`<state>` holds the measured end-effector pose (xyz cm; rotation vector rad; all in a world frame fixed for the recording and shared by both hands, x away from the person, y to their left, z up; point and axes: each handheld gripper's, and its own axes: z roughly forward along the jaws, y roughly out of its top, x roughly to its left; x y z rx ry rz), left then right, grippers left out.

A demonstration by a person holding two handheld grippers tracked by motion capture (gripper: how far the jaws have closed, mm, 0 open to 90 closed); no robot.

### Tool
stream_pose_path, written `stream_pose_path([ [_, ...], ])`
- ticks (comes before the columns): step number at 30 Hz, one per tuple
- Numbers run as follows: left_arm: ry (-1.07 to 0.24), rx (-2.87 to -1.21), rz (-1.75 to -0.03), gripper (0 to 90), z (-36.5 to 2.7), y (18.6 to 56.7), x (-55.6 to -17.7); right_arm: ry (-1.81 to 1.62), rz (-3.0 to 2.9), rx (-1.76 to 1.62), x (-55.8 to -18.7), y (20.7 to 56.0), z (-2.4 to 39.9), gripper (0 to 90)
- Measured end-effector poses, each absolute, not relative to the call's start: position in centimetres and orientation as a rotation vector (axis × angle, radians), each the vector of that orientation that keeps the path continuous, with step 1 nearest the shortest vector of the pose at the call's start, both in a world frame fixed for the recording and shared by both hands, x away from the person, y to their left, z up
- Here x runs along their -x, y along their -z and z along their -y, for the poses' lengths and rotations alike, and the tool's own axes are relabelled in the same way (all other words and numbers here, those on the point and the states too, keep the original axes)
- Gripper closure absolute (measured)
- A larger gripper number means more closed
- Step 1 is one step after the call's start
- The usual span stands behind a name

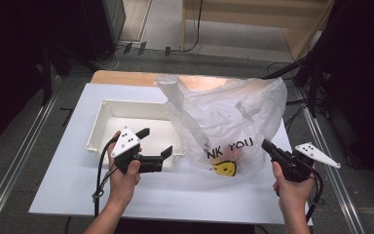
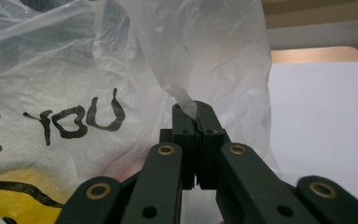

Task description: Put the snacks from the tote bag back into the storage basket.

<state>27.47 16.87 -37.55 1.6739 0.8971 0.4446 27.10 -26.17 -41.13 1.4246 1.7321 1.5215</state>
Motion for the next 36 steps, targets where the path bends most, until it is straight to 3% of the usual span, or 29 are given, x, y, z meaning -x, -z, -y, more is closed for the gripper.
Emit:
stream_pose_path([
  [27, -0.39, -1.697, -0.748, 6.5, -11.6, 36.1, -27.0, -1.462, -1.837, -1.419, -27.3, 43.8, 25.2, 90.0],
  [31, -0.393, -1.721, -0.731, 18.3, -10.6, 36.5, -26.6, -1.449, -1.866, -1.395, -27.0, 44.0, 24.9, 89.6],
  [34, -0.402, -1.708, -0.734, 44.0, -10.5, 36.9, -26.7, -1.461, -1.874, -1.379, -26.8, 43.9, 24.9, 89.5],
  [36, -0.378, -1.703, -0.725, 55.7, -10.6, 36.9, -26.9, -1.466, -1.87, -1.375, -26.6, 43.7, 25.0, 89.4],
])
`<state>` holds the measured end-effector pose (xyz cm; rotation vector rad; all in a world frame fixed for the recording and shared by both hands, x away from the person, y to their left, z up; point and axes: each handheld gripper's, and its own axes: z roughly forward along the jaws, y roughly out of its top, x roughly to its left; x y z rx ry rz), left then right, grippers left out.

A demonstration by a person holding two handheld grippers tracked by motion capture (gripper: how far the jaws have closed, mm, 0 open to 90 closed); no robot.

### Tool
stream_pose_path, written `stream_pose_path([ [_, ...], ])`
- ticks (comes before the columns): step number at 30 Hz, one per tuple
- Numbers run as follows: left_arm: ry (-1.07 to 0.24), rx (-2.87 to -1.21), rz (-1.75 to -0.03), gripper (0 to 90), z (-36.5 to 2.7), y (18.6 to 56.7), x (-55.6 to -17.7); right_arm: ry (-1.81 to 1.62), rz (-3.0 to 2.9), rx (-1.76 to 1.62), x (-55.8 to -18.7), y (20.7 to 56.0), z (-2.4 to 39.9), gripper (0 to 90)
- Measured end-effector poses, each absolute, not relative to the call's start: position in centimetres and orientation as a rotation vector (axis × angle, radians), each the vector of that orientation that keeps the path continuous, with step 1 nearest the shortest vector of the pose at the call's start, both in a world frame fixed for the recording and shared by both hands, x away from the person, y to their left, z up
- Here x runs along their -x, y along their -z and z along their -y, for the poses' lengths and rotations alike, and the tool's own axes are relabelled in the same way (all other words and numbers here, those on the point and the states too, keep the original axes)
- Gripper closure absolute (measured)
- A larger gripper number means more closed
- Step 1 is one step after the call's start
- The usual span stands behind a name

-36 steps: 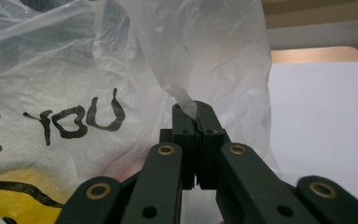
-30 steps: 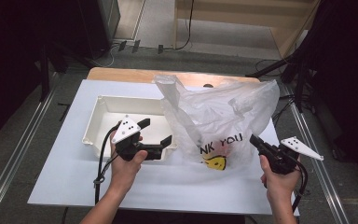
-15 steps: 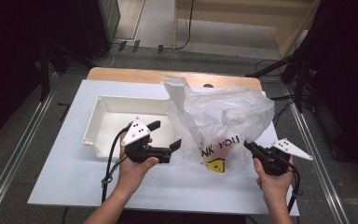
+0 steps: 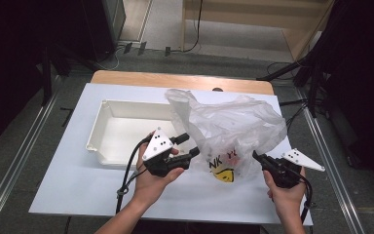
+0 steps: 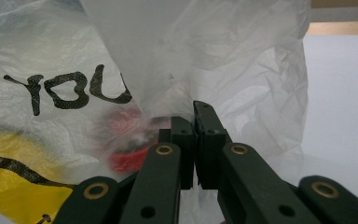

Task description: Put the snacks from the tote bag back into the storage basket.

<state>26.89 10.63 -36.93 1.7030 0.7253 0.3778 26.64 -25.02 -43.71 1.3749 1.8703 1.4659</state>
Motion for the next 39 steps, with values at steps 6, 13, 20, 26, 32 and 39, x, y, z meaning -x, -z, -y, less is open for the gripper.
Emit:
stream_pose_path([
  [6, -0.31, -1.729, -0.703, 86.4, -10.6, 37.4, -27.6, -1.507, -1.856, -1.385, -26.6, 43.5, 25.6, 89.0],
  [13, -0.276, -1.718, -0.692, 84.7, -10.8, 37.8, -27.5, -1.554, -1.836, -1.371, -26.5, 42.5, 25.5, 88.2],
  [20, -0.314, -1.654, -0.65, 30.9, -12.0, 36.4, -26.4, -1.565, -1.802, -1.381, -26.4, 41.9, 25.4, 88.2],
  [26, -0.308, -1.651, -0.776, 24.1, -12.1, 35.5, -26.5, -1.561, -1.819, -1.371, -26.6, 42.0, 25.1, 88.3],
  [32, -0.212, -1.65, -0.718, 87.3, -12.3, 35.7, -27.6, -1.552, -1.819, -1.384, -26.4, 42.5, 25.3, 89.6],
  [39, -0.221, -1.73, -0.729, 90.0, -11.3, 36.6, -27.9, -1.557, -1.81, -1.379, -26.2, 42.7, 25.6, 79.7],
])
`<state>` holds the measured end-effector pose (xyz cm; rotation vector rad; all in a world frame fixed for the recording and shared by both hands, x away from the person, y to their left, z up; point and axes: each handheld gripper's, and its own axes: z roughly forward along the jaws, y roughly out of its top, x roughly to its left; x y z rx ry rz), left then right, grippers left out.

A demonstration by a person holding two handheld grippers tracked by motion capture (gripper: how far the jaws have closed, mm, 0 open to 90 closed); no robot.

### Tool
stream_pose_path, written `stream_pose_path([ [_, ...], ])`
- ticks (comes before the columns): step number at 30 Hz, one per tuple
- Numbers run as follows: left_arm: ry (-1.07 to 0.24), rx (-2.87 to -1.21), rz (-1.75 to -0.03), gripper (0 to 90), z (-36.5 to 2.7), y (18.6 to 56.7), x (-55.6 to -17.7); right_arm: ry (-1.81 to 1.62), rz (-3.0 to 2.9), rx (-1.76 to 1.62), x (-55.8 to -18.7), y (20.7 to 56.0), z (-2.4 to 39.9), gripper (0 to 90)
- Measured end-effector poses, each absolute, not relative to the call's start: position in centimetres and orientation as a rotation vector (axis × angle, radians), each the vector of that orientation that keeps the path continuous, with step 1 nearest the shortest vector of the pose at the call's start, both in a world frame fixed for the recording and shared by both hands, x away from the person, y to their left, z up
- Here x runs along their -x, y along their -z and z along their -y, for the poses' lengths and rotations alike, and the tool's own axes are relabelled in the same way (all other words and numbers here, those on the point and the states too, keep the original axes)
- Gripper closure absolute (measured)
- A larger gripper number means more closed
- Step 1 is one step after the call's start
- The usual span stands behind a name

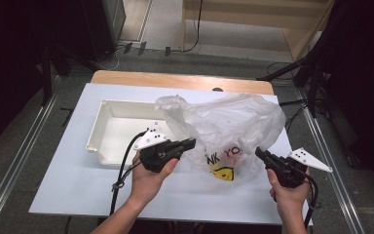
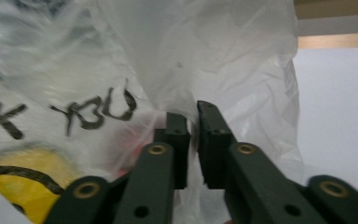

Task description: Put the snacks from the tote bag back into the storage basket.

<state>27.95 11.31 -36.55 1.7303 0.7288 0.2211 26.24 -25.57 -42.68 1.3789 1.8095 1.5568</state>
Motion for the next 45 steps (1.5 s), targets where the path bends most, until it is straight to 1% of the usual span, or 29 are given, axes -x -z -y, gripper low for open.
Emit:
stream_pose_path([
  [2, -0.214, -1.748, -0.735, 90.0, -10.7, 37.0, -28.1, -1.52, -1.795, -1.369, -25.7, 42.4, 25.4, 67.1],
  [6, -0.194, -1.8, -0.731, 90.0, -9.3, 38.0, -28.2, -1.509, -1.746, -1.358, -25.0, 41.4, 25.5, 47.2],
  [9, -0.174, -1.827, -0.724, 90.0, -8.6, 38.4, -28.4, -1.523, -1.729, -1.346, -24.4, 40.3, 25.3, 37.5],
  [12, -0.154, -1.846, -0.727, 90.0, -7.9, 39.0, -28.7, -1.499, -1.731, -1.317, -24.1, 39.4, 25.1, 30.0],
  [15, -0.137, -1.865, -0.742, 90.0, -7.4, 39.7, -28.9, -1.51, -1.714, -1.312, -24.0, 38.6, 25.3, 26.0],
  [16, -0.132, -1.871, -0.746, 90.0, -7.3, 39.9, -28.9, -1.518, -1.707, -1.313, -24.1, 38.3, 25.3, 25.9],
  [18, -0.123, -1.879, -0.756, 90.0, -7.1, 40.3, -29.1, -1.535, -1.694, -1.298, -24.2, 37.7, 25.3, 27.9],
  [20, -0.114, -1.88, -0.761, 90.0, -7.1, 40.5, -29.1, -1.559, -1.68, -1.29, -24.5, 37.3, 25.2, 34.3],
  [22, -0.109, -1.898, -0.761, 90.0, -6.8, 40.8, -29.3, -1.563, -1.657, -1.298, -25.0, 37.2, 25.0, 45.9],
  [24, -0.104, -1.91, -0.766, 90.0, -6.5, 41.1, -29.4, -1.556, -1.614, -1.342, -25.5, 37.3, 25.1, 65.3],
  [26, -0.102, -1.915, -0.77, 90.0, -6.4, 41.4, -29.3, -1.581, -1.624, -1.387, -26.1, 37.8, 25.5, 79.4],
  [27, -0.103, -1.919, -0.776, 90.0, -6.4, 41.6, -29.2, -1.582, -1.631, -1.397, -26.2, 38.1, 25.7, 83.8],
  [29, -0.109, -1.925, -0.785, 90.0, -6.3, 42.1, -29.1, -1.554, -1.641, -1.41, -26.5, 38.8, 25.9, 89.4],
  [36, -0.075, -1.984, -0.817, 90.0, -5.8, 44.0, -28.0, -1.506, -1.678, -1.525, -27.8, 41.7, 26.2, 90.0],
  [38, -0.084, -2.01, -0.824, 90.0, -5.7, 44.4, -27.9, -1.491, -1.695, -1.556, -28.2, 42.6, 26.3, 90.0],
  [45, -0.081, -2.036, -0.875, 90.0, -6.3, 45.6, -27.8, -1.412, -1.71, -1.614, -28.9, 45.1, 27.3, 90.0],
])
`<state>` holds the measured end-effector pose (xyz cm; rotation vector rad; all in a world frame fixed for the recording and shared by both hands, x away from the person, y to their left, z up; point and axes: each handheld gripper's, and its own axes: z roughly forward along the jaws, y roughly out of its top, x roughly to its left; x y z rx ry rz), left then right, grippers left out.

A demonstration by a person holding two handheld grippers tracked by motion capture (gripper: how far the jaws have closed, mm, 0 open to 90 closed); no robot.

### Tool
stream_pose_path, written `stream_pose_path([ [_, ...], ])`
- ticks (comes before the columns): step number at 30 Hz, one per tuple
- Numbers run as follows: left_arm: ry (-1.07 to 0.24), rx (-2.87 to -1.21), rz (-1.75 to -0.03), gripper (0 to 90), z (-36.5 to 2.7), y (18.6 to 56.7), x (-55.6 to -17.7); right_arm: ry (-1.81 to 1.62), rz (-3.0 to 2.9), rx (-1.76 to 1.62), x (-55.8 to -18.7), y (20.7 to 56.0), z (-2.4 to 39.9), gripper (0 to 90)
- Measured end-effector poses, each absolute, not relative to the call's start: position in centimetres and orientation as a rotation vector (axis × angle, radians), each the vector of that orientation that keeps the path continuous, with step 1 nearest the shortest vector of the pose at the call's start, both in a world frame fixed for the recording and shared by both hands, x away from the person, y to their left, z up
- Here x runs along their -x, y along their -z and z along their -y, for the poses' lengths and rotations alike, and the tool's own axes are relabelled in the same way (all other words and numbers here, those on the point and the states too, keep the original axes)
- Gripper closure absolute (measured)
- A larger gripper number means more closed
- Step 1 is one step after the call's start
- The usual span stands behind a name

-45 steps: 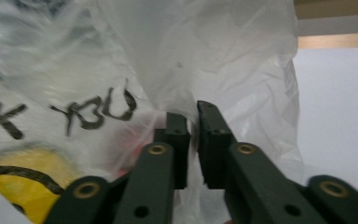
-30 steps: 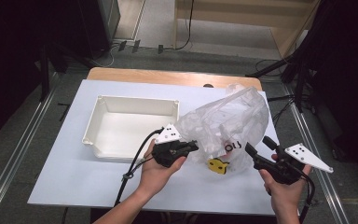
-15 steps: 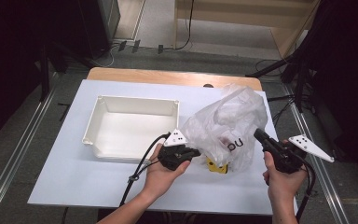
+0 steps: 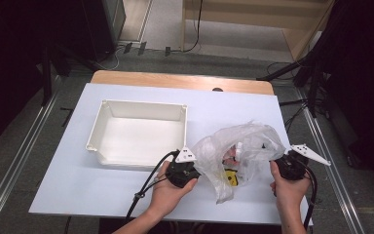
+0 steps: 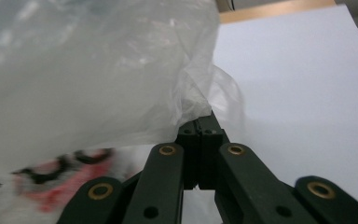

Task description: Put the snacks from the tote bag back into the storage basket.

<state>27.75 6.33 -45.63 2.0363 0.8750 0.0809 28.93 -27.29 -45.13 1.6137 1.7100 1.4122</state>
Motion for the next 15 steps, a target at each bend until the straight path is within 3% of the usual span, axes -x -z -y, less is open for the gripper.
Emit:
stream_pose_path([
  [7, -0.057, -2.033, -0.85, 89.7, -7.5, 45.7, -27.1, -1.348, -1.741, -1.702, -29.2, 47.1, 28.2, 90.0],
  [12, -0.123, -1.956, -0.762, 56.0, -8.7, 43.4, -25.9, -1.359, -1.741, -1.679, -29.0, 46.9, 28.1, 90.0],
  [15, -0.178, -1.891, -0.75, 43.5, -9.7, 42.2, -25.8, -1.361, -1.74, -1.671, -28.9, 46.9, 28.1, 90.0],
])
